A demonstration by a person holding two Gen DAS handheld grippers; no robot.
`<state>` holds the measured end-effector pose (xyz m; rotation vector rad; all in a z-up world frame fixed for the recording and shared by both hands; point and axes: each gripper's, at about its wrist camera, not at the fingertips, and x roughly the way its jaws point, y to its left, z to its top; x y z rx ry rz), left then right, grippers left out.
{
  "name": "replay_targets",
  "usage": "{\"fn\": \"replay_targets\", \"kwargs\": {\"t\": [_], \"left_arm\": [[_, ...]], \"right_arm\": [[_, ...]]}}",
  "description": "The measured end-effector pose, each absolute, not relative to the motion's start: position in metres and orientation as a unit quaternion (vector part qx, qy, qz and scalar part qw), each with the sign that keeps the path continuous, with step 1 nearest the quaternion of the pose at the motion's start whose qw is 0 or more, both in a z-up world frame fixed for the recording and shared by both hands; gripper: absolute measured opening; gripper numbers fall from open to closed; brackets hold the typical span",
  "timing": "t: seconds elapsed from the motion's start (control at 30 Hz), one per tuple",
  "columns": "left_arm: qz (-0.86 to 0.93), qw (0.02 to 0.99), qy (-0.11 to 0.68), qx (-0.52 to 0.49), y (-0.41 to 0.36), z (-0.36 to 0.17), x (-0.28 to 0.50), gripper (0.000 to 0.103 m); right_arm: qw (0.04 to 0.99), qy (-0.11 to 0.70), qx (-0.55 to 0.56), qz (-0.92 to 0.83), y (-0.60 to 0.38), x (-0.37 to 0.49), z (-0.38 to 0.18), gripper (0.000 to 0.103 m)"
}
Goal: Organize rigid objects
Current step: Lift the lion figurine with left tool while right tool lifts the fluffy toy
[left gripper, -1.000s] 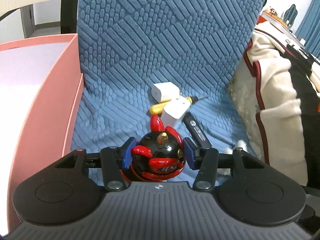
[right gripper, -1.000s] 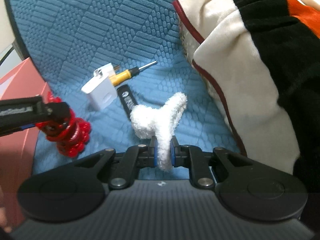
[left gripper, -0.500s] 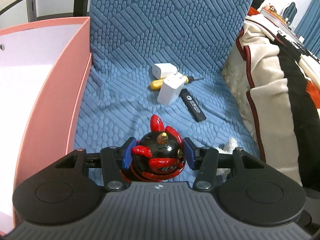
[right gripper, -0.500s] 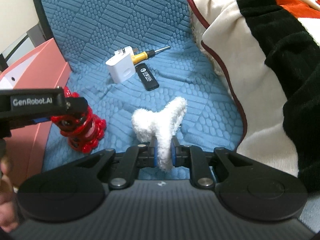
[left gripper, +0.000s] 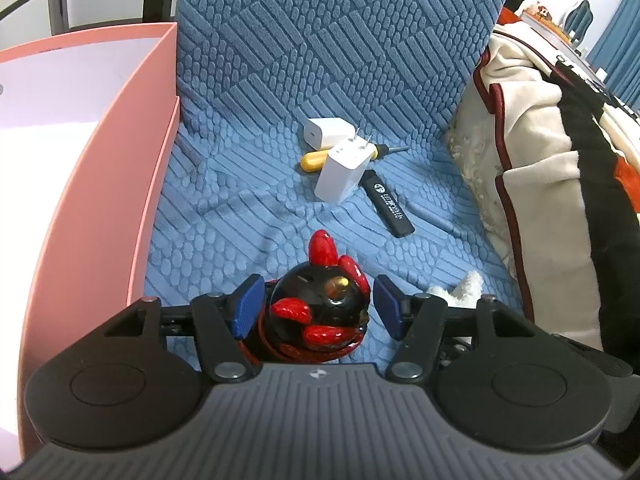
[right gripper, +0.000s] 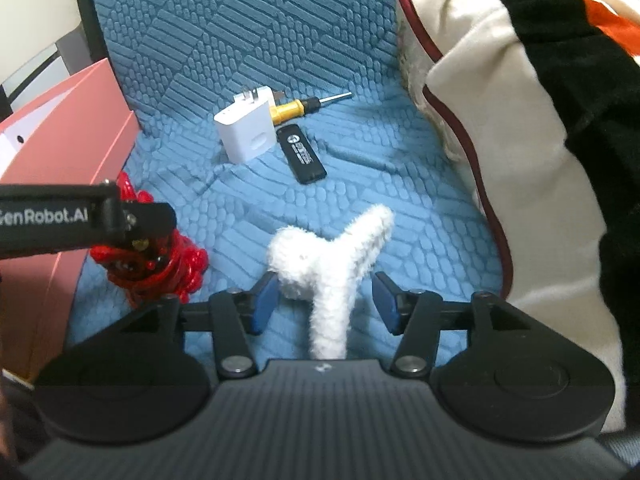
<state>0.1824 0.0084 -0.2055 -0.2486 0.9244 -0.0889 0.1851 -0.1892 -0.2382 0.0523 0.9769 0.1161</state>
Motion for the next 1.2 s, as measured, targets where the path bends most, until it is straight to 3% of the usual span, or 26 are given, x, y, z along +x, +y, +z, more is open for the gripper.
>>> {"fn": "replay_targets", "kwargs": {"t": [0.1,0.17,0.4,0.93,1.2], "left_arm": [[-0.044,0.884,0.448,-0.127,0.011,-0.209,0.185,0.066],[-0.049,0.882,0.451,-0.128,0.012,-0.211,0.186,0.066],[-0.052,0.879,0.459,-0.118,0.008,-0.216,0.193,0.063],[-0.022,0.89,0.434,-0.137,0.018,-0.201,0.179,0.063],[-0.029,0.89,0.431,-0.146,0.022,-0.189,0.175,0.063]], "right_arm": [[0.885,0.462,0.021,0.054,-0.187,0.188,-0.239,0.052],[0.886,0.459,0.022,0.064,-0.185,0.189,-0.239,0.043],[0.884,0.461,0.029,0.068,-0.186,0.191,-0.239,0.027],[0.879,0.468,0.061,0.073,-0.194,0.192,-0.242,0.026],[0.884,0.453,0.073,0.087,-0.198,0.189,-0.231,0.019]]}}
